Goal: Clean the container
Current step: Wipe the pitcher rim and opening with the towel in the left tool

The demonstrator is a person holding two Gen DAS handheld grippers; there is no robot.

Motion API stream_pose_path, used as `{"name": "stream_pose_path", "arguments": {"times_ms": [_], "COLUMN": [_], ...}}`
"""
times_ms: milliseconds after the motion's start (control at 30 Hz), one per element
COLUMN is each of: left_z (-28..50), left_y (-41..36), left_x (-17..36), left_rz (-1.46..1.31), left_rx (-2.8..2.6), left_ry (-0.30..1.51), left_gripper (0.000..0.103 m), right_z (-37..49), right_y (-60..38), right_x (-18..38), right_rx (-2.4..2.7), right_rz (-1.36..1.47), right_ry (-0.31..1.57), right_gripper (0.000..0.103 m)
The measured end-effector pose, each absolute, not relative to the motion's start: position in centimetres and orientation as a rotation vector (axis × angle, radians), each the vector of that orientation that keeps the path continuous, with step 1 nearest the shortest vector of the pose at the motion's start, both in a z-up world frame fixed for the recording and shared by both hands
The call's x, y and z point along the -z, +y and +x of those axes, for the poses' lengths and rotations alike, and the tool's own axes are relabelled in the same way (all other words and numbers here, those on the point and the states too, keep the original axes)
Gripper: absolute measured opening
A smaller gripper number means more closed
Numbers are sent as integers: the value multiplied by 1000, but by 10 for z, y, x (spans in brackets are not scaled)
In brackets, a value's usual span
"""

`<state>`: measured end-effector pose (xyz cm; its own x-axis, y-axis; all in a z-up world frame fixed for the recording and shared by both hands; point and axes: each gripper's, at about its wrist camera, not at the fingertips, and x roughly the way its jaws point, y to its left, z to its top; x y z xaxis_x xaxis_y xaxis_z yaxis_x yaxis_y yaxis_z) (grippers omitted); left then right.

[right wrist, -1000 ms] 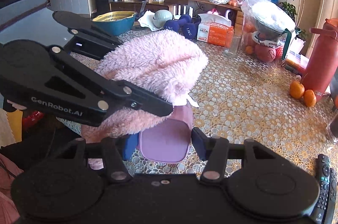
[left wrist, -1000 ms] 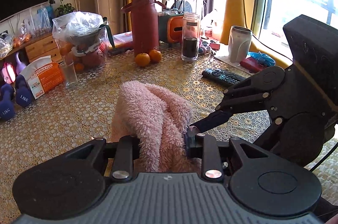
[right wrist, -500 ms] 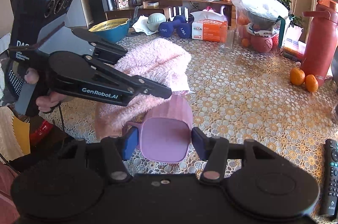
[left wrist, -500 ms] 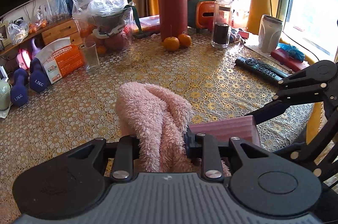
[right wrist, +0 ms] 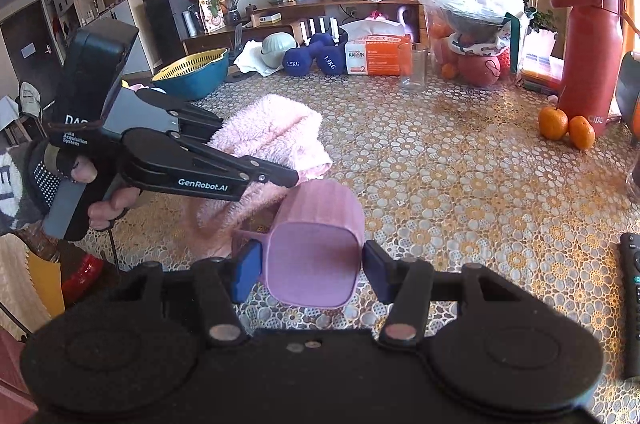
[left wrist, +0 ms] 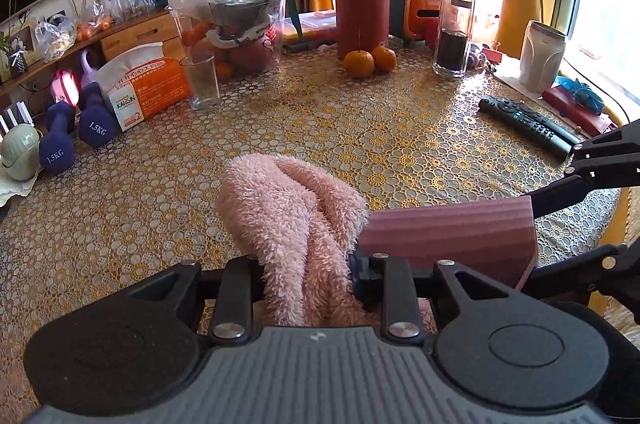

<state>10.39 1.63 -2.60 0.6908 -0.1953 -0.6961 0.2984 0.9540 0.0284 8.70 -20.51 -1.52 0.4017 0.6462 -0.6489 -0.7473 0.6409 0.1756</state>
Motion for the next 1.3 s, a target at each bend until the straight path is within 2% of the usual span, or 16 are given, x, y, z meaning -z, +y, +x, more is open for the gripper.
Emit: {"name": "stream_pose_path", "arguments": {"times_ms": [433, 733, 1300], "left_z": [65, 73, 115], "left_y": [-6, -32, -8], "left_x": [-32, -9, 14], "left_rz": [135, 192, 105], "left_rx": [447, 511, 436], "left_ry": [635, 686, 742], "left_gripper": [27, 26, 26], "right_z": [86, 86, 84], "right_y": [-205, -204, -204], "right_x": [17, 16, 17], "right_rx": [-869, -870, -879], "right_rz": [-135, -142, -161], "right_ry": [745, 741, 733], "right_gripper": [54, 54, 54]}}
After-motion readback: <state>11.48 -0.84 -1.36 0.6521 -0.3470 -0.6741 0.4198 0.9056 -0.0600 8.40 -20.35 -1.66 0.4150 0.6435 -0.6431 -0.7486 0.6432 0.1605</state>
